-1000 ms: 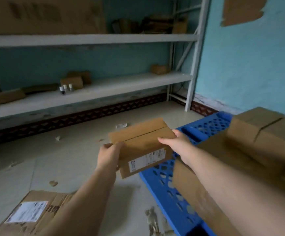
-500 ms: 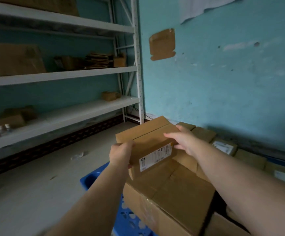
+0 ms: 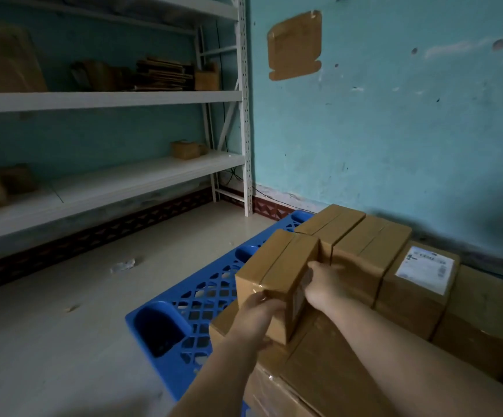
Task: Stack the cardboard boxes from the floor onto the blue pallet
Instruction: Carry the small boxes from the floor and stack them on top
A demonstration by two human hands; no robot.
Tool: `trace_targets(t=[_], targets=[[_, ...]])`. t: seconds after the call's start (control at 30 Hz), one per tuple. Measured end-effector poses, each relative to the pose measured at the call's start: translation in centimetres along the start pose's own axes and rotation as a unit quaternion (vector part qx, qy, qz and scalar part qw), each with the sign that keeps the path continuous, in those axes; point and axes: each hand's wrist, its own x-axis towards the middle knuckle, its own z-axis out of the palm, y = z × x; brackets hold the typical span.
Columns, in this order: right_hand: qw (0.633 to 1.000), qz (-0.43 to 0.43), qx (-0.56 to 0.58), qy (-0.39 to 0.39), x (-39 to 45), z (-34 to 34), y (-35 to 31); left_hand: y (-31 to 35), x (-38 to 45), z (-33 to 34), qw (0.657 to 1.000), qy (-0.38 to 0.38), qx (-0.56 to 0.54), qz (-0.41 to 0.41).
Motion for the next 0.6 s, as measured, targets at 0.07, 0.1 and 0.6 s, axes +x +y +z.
trace_targets(t=[0.07, 0.1, 0.6], targets=[[0.997, -0.019, 0.012, 0.074, 0.7, 0.2, -0.7, 0.1, 1.4, -0.3, 1.0, 0.019, 0.008, 0.011], [0.994, -0.034, 0.019, 0.107, 0.9, 0.2, -1.2, 0.2, 1.9, -0.7, 0.999, 0.036, 0.005, 0.014], [0.875, -0.454, 0.107, -0.132, -14.1, 19.8, -23.0, -8.5, -9.4, -32.9, 0.884, 0.464, -0.037, 0.046]])
